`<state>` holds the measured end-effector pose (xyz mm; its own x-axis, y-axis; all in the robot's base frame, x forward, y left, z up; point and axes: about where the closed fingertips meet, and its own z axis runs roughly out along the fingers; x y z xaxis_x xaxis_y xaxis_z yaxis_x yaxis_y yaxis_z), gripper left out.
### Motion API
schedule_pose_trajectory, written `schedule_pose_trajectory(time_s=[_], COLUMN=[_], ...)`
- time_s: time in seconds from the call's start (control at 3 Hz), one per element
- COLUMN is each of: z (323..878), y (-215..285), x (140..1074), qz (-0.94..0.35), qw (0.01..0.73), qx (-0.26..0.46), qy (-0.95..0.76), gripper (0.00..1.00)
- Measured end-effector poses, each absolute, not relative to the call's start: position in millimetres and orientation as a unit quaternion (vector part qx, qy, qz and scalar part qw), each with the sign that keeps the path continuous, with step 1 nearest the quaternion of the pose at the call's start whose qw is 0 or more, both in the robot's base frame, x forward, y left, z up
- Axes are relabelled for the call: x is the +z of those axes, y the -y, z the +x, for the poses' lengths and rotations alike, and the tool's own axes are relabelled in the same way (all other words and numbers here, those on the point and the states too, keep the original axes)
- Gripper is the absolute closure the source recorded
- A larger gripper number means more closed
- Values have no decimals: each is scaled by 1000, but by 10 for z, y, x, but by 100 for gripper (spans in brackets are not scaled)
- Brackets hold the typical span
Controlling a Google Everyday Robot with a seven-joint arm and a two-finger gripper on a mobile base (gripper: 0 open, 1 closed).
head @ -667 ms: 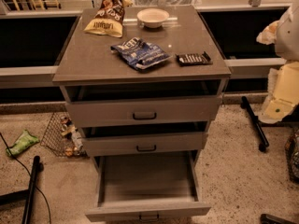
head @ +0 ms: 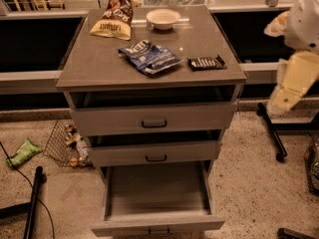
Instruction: Place rxbar chocolate into bottom drawer
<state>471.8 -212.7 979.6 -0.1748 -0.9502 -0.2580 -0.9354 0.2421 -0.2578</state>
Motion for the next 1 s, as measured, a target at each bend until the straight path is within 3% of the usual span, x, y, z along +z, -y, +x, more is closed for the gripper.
schedule_pose_trajectory(time_s=[1.0], z=[6123], y=[1746], x=[9557], qz=[-634], qw=[241], qx=[75], qy=[-731], gripper=[0])
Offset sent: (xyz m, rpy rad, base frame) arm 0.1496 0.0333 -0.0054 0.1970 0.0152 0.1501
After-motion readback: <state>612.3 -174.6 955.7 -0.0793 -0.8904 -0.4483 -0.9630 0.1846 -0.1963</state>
